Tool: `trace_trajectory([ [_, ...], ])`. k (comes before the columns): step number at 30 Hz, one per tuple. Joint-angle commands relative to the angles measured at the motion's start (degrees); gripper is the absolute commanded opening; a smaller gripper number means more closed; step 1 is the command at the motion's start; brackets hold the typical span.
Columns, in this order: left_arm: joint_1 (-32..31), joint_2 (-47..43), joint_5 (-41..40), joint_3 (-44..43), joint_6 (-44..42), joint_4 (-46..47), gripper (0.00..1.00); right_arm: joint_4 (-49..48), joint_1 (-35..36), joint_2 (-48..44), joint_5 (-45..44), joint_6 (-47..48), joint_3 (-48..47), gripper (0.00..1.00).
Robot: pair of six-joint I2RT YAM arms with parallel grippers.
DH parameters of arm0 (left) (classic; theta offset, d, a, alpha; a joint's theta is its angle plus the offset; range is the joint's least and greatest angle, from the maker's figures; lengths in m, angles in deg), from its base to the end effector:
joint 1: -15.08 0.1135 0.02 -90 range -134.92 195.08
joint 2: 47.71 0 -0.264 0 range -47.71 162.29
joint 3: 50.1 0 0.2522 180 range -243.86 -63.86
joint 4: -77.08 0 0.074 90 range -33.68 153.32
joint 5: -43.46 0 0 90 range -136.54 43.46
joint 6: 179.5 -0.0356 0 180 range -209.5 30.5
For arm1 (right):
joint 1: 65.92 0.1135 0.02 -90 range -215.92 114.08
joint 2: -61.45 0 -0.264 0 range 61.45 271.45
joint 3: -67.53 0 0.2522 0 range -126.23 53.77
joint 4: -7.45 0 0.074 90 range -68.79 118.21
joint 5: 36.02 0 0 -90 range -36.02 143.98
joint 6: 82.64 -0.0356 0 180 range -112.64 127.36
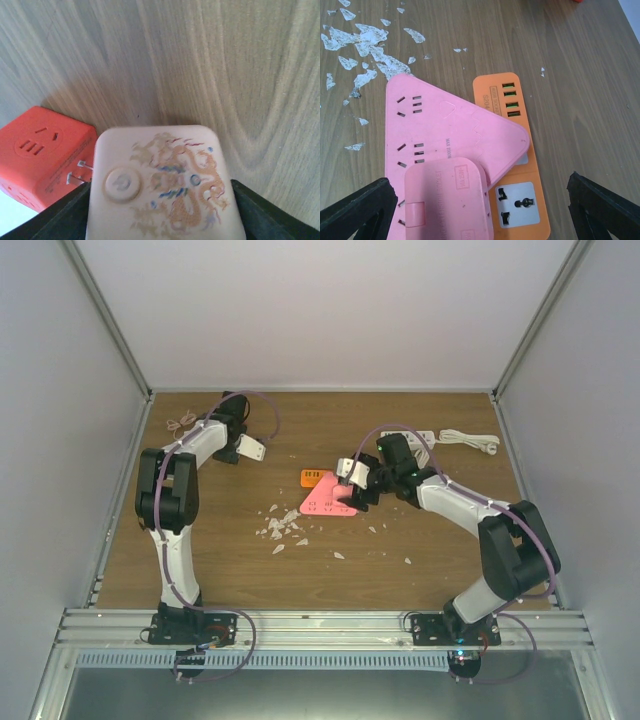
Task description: Pull the plug off the socket
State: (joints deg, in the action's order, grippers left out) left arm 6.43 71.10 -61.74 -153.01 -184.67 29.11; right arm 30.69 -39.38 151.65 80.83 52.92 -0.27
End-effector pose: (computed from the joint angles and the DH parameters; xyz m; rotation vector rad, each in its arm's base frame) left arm 0.4339 -0.0566 0.1784 2.2245 1.8576 0.7422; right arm 0.2863 0.1610 0.2058 -1.5218 1.7136 0.3833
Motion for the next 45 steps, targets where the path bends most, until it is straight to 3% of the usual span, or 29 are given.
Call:
trace_trajectory([
  [1,-0.39,0.88,-0.95,-1.88,-0.87,0.37,0.74,0.62,-1.0,-0.62,-0.02,0.14,0.6,0.94],
  [13,-0.15,-2.31,5.35,-5.69,10.26,-6.03,0.99,1.03,-1.95,-1.53,1.05,0.58,1.96,0.94],
  [20,0.12,-6.23,14.68,-8.62,23.09,-8.03,0.99,2.06,-3.25,-1.75,3.36,0.42,2.13,0.94],
  [26,0.75,-10.89,28.63,-10.39,34.55,-7.17,0.99,4.89,-5.14,-1.19,6.54,0.32,0.74,0.93],
  [30,0.83,-15.12,35.0,-7.02,45.86,-2.87,0.99,9.08,-7.71,0.32,10.64,-0.03,-1.6,0.92],
  [34,0.73,-17.64,44.03,-5.3,50.45,-4.97,0.99,13.52,-10.54,2.98,16.2,-0.46,-4.4,0.9],
  [38,-0.18,-23.91,50.41,4.61,55.6,1.58,0.99,16.27,-12.11,5.32,19.92,-1.1,-6.61,0.89],
  [45,-8.38,-25.46,55.35,14.85,60.8,0.87,0.99,19.82,-12.66,9.72,23.62,-1.66,-9.65,0.87],
])
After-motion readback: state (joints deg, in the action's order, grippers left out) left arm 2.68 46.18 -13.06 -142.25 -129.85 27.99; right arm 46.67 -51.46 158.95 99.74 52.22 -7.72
